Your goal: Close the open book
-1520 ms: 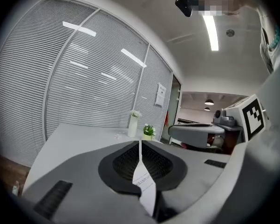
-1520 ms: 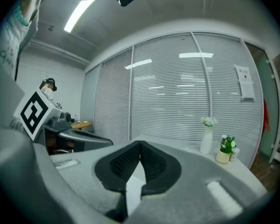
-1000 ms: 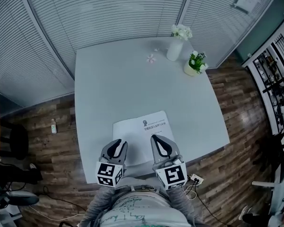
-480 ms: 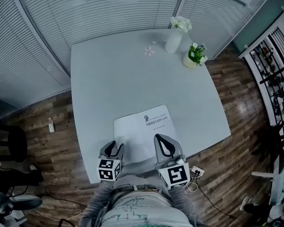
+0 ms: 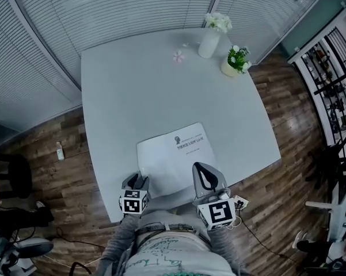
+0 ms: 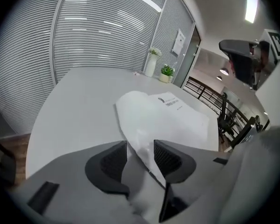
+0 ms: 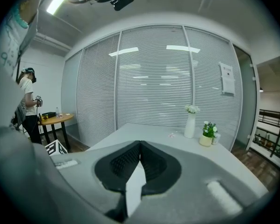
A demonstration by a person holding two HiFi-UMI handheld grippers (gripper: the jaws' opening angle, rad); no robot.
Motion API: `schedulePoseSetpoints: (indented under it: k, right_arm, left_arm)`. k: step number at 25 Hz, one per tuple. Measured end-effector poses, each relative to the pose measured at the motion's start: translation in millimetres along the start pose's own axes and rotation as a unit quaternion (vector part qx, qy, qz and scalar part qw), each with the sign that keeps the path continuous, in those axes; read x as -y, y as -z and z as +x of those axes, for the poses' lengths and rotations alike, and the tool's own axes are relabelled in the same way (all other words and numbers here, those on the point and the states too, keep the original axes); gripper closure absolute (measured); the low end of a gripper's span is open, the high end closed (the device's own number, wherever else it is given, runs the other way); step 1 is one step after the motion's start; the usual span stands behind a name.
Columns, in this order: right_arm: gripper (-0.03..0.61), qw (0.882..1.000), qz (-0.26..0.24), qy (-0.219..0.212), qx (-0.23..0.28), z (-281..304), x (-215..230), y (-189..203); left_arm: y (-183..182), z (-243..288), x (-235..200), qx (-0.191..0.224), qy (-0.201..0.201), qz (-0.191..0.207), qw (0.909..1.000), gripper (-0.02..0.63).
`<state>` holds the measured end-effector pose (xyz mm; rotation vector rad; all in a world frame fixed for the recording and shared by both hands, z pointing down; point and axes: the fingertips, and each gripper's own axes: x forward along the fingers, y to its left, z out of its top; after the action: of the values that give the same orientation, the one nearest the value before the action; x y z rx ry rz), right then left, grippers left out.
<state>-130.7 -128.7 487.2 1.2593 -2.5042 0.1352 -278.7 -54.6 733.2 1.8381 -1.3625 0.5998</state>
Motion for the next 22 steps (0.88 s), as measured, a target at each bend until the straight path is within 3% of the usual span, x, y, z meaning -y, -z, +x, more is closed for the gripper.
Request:
schedulePoseSetpoints:
  k: [7, 15, 22]
  right_arm:
    - [0.577, 1.000, 0.010, 0.009, -0.004, -5.4, 7.7, 6.2]
    - [0.577, 1.000, 0.011, 0.015, 0.004, -14.5, 27.7, 4.2]
    - [0.577, 1.000, 0.018, 0.016, 0.002, -21.9, 47.0, 8.2]
  left_arm:
    - [16.9, 14.4, 5.6, -0.032, 0.013, -0.006, 0.9994, 0.434]
    - [24.0, 19.5, 11.9, -0.056, -0.013, 0.051, 0.9971, 0.455]
    - [17.9, 24.4, 23.3, -0.054, -0.003, 0.021, 0.9983, 0.525]
